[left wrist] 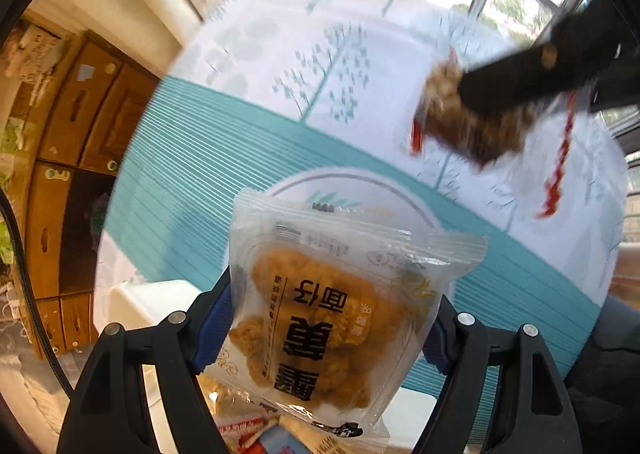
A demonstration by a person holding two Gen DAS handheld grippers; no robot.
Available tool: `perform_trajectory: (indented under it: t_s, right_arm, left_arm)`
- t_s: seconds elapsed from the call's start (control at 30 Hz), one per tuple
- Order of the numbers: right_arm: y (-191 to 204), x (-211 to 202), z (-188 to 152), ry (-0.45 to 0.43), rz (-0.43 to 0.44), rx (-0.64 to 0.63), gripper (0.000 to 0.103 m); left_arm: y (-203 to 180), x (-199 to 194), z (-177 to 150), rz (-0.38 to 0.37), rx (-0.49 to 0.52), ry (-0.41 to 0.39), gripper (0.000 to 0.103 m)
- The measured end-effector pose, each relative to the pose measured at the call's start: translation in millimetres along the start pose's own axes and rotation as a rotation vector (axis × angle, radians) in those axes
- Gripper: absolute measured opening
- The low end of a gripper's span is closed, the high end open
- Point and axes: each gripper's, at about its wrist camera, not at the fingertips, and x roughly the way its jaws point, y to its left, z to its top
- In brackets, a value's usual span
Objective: Organize snacks
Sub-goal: 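Lift the orange snack bag with the left tool while the right lifts the red candy, then carry the orange bag and red candy over the white tray and open both tools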
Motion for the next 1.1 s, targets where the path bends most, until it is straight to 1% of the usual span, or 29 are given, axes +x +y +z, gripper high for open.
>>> perform_trajectory:
  t_s: [0.1, 0.13, 0.2, 0.23, 0.33, 0.47, 0.53, 0.7, 0.77, 0.87, 0.97, 1.03, 1.1]
  right_arm:
    - [9, -15, -13, -0.033, -0.003, -0.018, 0.036]
    - [13, -20, -19, -0.046, -0.006, -0.025, 0.036]
    - [23, -29, -31, -0.075, -0.01, -0.052, 0.036]
    - [27, -34, -36, -0.085, -0.01, -0.062, 0.036]
    - [44, -43, -57, -0.117, -0.012, -0.102, 0.036]
    - [66, -46, -85, -0.15, -0.023, -0.168, 0.036]
    - [78, -43, -101, -0.172, -0.036, -0.208, 0.036]
    - [102, -26, -139, -0.187, -0.049, -0.3, 0.036]
    - [112, -15, -152, -0.179, -0.049, -0.328, 0.036]
    - [127, 1, -173, -0.161, -0.058, -0.382, 0.036]
    - [141, 17, -194, -0.138, -0.078, -0.443, 0.036]
    - [149, 28, -206, -0.12, -0.093, -0.484, 0.036]
    - [155, 35, -215, -0.113, -0.11, -0.522, 0.036]
  left_arm:
    - [1, -32, -8, -0.011, -0.037, -0.055, 0.077]
    - [2, -44, -12, -0.02, -0.051, -0.081, 0.077]
    - [-2, -62, -17, -0.043, -0.072, -0.109, 0.077]
    - [1, -72, -23, -0.061, -0.095, -0.13, 0.077]
    - [-5, -96, -39, -0.08, -0.16, -0.167, 0.077]
    - [8, -120, -77, -0.112, -0.283, -0.209, 0.077]
    - [13, -129, -96, -0.111, -0.34, -0.227, 0.077]
    - [36, -138, -148, -0.118, -0.501, -0.259, 0.078]
    - [47, -139, -172, -0.115, -0.577, -0.264, 0.079]
    - [59, -138, -202, -0.11, -0.657, -0.27, 0.08]
    - [69, -133, -231, -0.116, -0.724, -0.265, 0.081]
    - [74, -131, -250, -0.123, -0.755, -0.275, 0.082]
    - [78, -129, -263, -0.132, -0.784, -0.283, 0.082]
